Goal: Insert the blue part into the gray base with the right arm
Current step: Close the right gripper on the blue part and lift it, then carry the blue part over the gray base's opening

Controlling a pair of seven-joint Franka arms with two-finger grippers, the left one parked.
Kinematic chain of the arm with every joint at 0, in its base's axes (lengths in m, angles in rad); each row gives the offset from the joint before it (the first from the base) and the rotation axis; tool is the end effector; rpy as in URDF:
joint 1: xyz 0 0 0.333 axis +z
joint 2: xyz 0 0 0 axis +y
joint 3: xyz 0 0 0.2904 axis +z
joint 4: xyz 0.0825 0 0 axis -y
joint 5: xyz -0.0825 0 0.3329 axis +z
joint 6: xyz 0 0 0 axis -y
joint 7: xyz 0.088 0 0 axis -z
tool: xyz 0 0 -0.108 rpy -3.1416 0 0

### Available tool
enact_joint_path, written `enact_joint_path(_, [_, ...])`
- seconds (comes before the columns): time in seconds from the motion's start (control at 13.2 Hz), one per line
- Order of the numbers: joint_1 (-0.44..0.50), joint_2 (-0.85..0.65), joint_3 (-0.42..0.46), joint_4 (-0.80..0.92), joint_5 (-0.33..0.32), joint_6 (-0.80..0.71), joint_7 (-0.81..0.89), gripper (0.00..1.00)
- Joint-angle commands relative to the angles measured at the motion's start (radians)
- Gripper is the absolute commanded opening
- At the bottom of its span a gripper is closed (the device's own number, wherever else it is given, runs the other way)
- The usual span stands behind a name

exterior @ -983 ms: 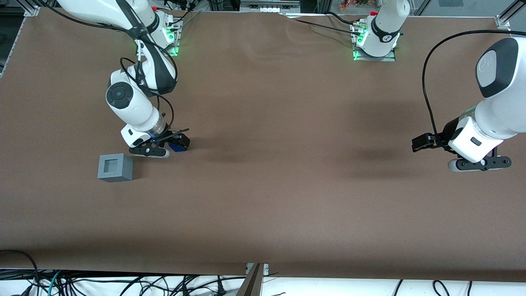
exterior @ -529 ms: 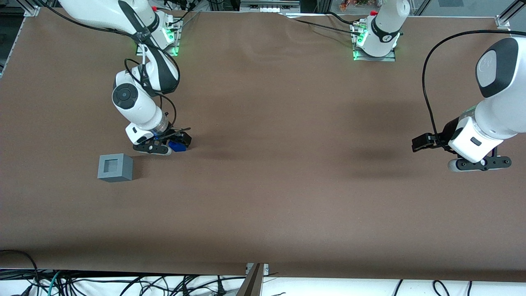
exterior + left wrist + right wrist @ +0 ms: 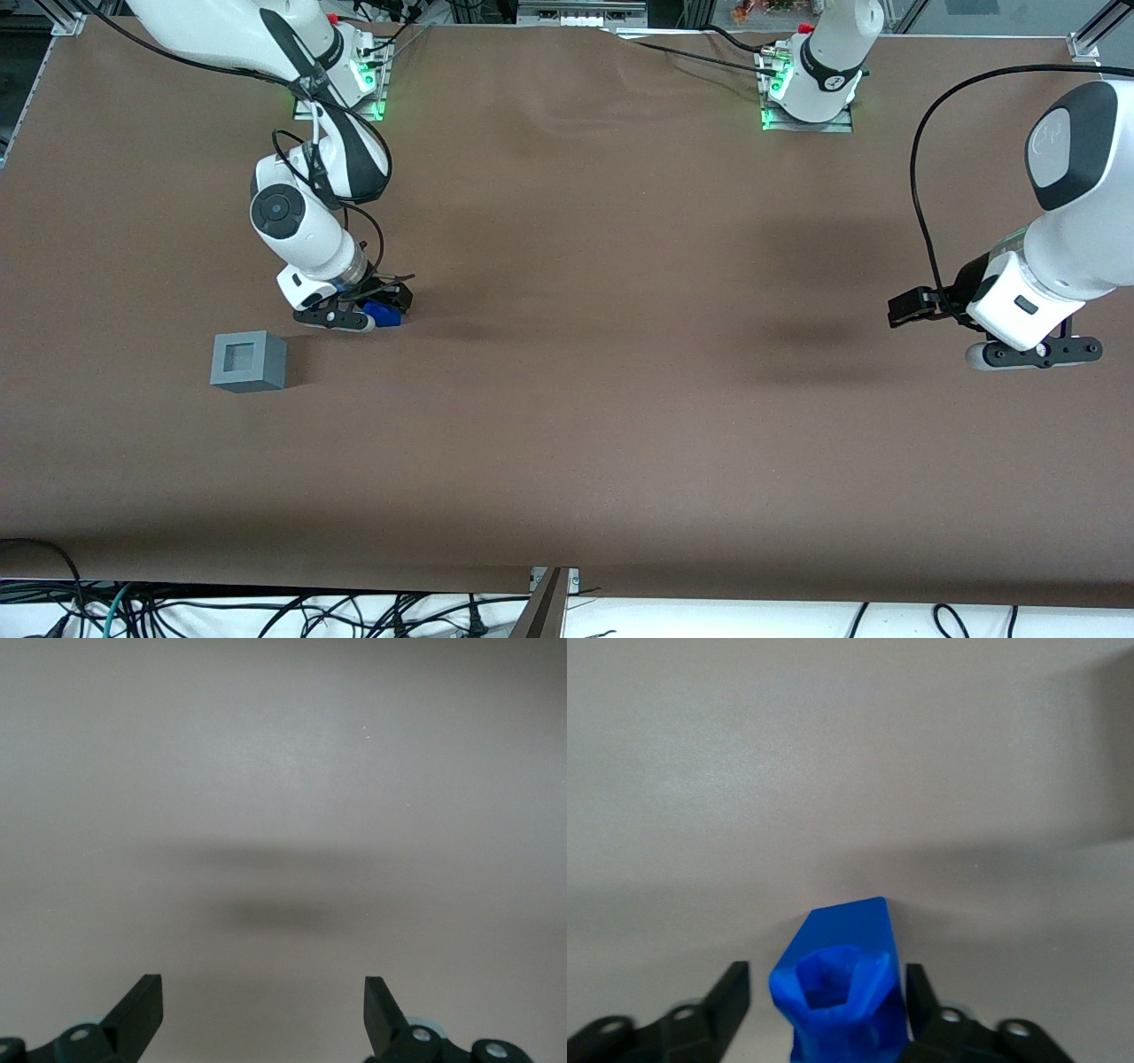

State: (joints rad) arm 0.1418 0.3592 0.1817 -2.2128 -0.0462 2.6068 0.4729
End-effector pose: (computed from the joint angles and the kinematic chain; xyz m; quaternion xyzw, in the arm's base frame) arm 0.4932 0.1665 0.2382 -0.9977 0.0613 -0.0116 0.0260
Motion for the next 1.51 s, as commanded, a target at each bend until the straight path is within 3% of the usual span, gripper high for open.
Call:
enact_joint_path(0.0, [-0.001, 0.000, 0.001, -0.016, -0.023, 0.022, 0.016, 0.52])
enact_joint_path(0.15, [-0.002, -0.005, 0.001, -0.015, -0.023, 0.016, 0.009, 0.31])
enact_joint_path(0.3, [-0.004, -0.029, -0.008, 0.008, -0.023, -0.016, -0.035, 0.20])
enact_joint_path(0.45, [-0.005, -0.039, -0.042, 0.092, -0.023, -0.130, -0.109, 0.20])
enact_joint_path(0.68, [-0.011, -0.037, -0.105, 0.333, -0.026, -0.472, -0.238, 0.20])
enact_joint_path(0.83, [-0.013, -0.039, -0.166, 0.421, -0.021, -0.562, -0.377, 0.20])
enact_joint_path(0.98, [-0.025, -0.031, -0.221, 0.456, -0.017, -0.590, -0.512, 0.20])
enact_joint_path(1.44, [-0.149, 0.052, -0.225, 0.456, 0.003, -0.479, -0.752, 0.20])
